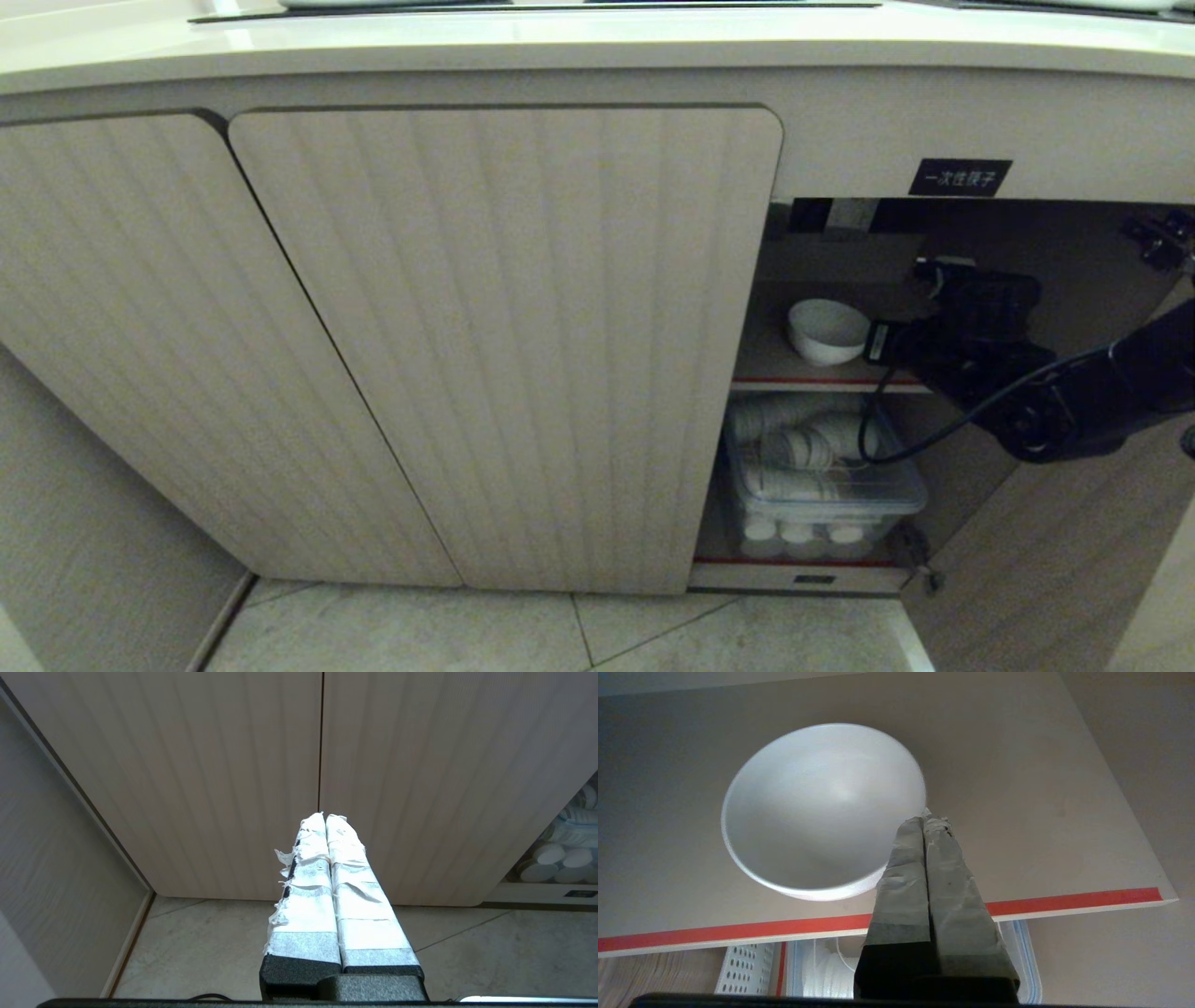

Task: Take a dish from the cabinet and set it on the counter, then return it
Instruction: Take the bowl from the cabinet

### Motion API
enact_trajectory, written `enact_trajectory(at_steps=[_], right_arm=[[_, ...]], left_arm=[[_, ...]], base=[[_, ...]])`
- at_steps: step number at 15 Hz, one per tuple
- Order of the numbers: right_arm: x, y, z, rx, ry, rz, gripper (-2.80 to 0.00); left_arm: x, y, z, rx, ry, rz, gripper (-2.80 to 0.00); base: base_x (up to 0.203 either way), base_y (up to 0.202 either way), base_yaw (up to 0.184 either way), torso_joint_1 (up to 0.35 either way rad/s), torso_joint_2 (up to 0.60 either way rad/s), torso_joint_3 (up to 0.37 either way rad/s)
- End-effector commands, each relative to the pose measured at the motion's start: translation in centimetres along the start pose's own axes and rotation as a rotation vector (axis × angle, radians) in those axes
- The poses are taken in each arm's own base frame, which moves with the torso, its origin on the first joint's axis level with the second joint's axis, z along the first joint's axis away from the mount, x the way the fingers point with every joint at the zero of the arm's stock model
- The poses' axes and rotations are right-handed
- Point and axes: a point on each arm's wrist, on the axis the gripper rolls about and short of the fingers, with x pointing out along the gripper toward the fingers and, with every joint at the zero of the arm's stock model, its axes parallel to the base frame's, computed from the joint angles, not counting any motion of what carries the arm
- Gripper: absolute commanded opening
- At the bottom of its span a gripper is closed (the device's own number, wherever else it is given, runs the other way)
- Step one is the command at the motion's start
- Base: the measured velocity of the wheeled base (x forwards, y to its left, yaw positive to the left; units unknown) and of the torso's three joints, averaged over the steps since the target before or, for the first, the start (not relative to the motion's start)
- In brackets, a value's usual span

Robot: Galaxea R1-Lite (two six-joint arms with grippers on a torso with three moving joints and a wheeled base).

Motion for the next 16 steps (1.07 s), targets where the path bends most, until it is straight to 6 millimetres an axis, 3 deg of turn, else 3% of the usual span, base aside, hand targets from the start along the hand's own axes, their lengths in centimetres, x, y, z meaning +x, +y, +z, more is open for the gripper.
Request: enact_trajectory(at_steps=[1,8,9,16], right_arm=[[0.08,-0.09,-0.07,0.002,-0.001,-0.003,-2.80],[0.44,-0.30,-0.31,0.002,0.005,-0.012,-2.80],[0.53,-0.32,-0.31,0.003,0.003,-0.027,0.00],[0.77,-0.32,-0.25,0.010,-0.008,-0.053,0.00]], left_arm=[[0.01,0.00,-0.02,0.000,0.001,0.000,-2.80],[0.01,0.00,-0.02,0.000,0.001,0.000,-2.80],[0.01,0.00,-0.02,0.000,0.001,0.000,-2.80],[0.00,0.00,0.01,0.000,0.000,0.000,-2.80]], base=[[0.000,0.000,0.000,0.000,0.00,0.000],[0.000,0.000,0.000,0.000,0.00,0.000],[0.000,0.000,0.000,0.000,0.00,0.000],[0.000,0.000,0.000,0.000,0.00,0.000]])
